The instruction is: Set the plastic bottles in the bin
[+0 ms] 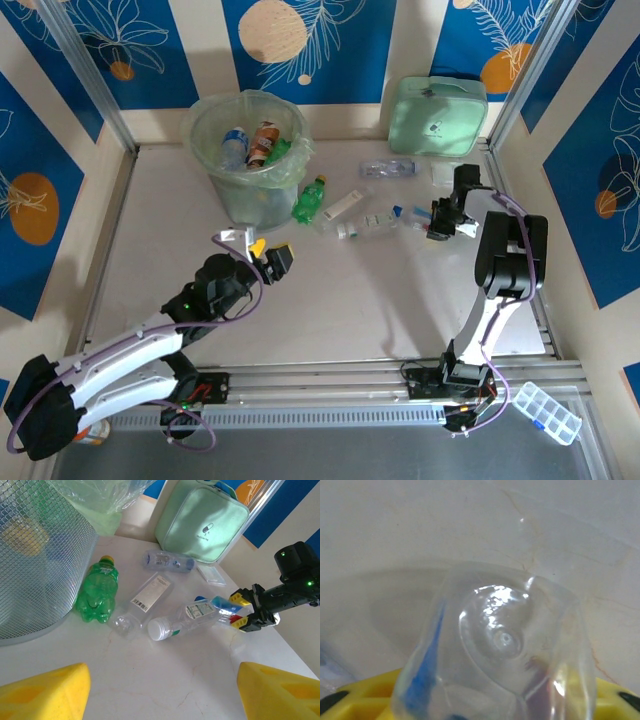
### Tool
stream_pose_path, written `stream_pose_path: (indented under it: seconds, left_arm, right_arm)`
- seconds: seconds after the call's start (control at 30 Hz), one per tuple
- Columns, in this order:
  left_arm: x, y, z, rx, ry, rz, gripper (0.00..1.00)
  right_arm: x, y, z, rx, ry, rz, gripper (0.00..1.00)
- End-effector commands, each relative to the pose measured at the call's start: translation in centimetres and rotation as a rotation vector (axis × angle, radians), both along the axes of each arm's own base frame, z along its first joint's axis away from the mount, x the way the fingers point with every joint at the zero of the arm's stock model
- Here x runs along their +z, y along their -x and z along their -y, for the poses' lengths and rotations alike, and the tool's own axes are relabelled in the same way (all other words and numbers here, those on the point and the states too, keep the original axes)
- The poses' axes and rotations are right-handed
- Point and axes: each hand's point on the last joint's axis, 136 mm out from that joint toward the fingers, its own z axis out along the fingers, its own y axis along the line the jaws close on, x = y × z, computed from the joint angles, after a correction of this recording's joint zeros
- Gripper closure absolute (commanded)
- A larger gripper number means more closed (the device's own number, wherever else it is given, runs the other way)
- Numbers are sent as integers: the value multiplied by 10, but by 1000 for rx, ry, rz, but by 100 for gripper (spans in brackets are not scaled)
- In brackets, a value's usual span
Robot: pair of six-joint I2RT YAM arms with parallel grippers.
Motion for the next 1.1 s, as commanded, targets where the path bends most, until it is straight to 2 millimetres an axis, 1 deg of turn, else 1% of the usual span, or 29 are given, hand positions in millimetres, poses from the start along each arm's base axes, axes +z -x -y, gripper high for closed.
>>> stream_pose_path:
  seconds: [0.0,0.1,0.2,0.3,0.37,0.43,0.5,0.57,0.6,0.67,0.7,0.8,0.9,1.07]
  left_arm:
    - [0,0,5,-16,-17,14,23]
    - [-1,-1,8,-29,-23,8,23]
    - [0,-2,8,-28,-25,10,23]
    - [0,-1,8,-30,-32,15,23]
    - [1,-1,8,-35,-38,18,23]
    - [3,1,12,-59,-42,23,22]
    - [5,4,17,-91,-45,29,21]
    - [8,8,24,-141,-38,46,17]
    - [9,10,28,-164,-35,50,16]
    - [9,12,37,-211,-17,46,9]
    - [9,14,43,-240,-10,42,8]
    - [5,17,61,-326,-4,19,6]
    - [-2,19,77,-395,5,-5,5]
    - [-12,24,100,-507,21,-44,3]
  right_arm:
    - [9,4,0,-12,-21,30,53]
    - [30,4,5,-7,9,75,58]
    - [57,6,10,3,46,132,58]
    - [90,8,12,50,105,210,59]
    - [113,9,8,108,161,286,59]
    - [134,8,-5,198,225,369,59]
    - [148,14,-20,279,275,412,59]
    - [166,18,-43,401,365,484,59]
    - [171,22,-54,458,403,503,59]
    - [182,28,-82,604,484,566,59]
    - [183,33,-93,654,506,582,59]
    - [178,47,-129,815,548,651,59]
    - [168,61,-159,961,560,704,59]
    - [153,78,-213,1191,465,812,59]
